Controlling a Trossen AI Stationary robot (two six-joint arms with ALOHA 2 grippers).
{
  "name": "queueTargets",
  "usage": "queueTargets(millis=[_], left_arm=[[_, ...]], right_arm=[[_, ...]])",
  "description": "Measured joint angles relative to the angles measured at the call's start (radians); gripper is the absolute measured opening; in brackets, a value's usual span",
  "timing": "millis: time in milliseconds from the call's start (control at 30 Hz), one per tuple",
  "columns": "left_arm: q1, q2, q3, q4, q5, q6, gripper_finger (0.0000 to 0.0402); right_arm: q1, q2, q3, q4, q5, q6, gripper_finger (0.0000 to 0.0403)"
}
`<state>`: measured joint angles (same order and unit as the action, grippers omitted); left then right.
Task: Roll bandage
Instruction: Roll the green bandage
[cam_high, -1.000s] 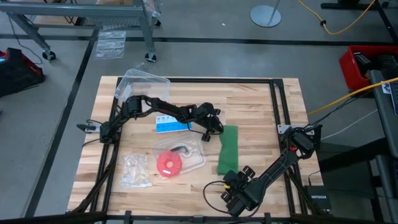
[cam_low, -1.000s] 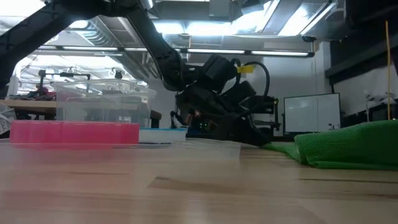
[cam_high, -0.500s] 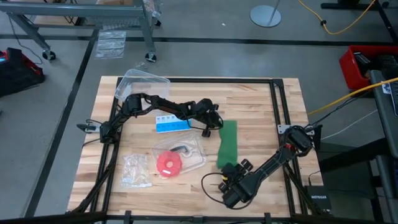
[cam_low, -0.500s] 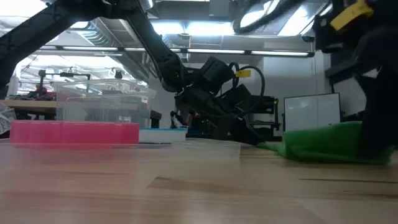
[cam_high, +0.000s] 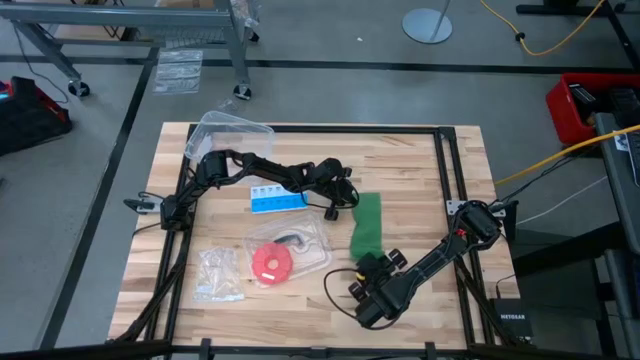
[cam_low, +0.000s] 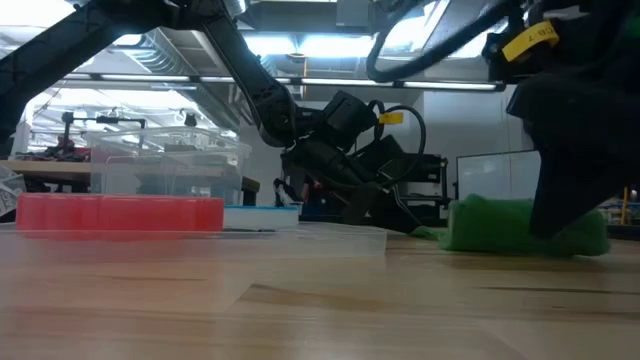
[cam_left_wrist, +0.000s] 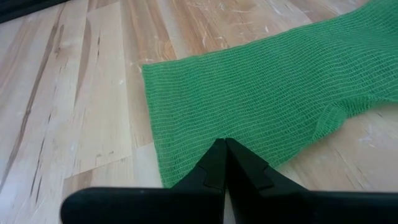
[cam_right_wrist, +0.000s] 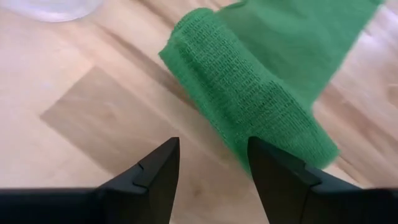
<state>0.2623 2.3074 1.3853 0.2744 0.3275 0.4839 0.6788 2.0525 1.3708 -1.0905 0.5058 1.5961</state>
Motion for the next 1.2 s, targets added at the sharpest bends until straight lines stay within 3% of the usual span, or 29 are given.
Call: queueTargets(millis=[767, 1000, 1200], left_arm=[[0.007, 0.0, -0.002, -0.002, 0.006, 0.015, 0.0001], [0.015, 0.0, -0.002, -0.004, 0.01, 0.01, 0.0001], [0.014, 0.0, -0.002, -0.004, 0.009, 0.01, 0.0001]], right_arm=[[-0.033, -0.01, 0.002, -0.135, 0.093, 0.079, 0.0193], [-0.003, -0.066, 0.115, -0.331, 0.085, 0.135, 0.0193], [0.056, -0.08, 0.136, -0.342, -0.049, 0.185, 0.0193]])
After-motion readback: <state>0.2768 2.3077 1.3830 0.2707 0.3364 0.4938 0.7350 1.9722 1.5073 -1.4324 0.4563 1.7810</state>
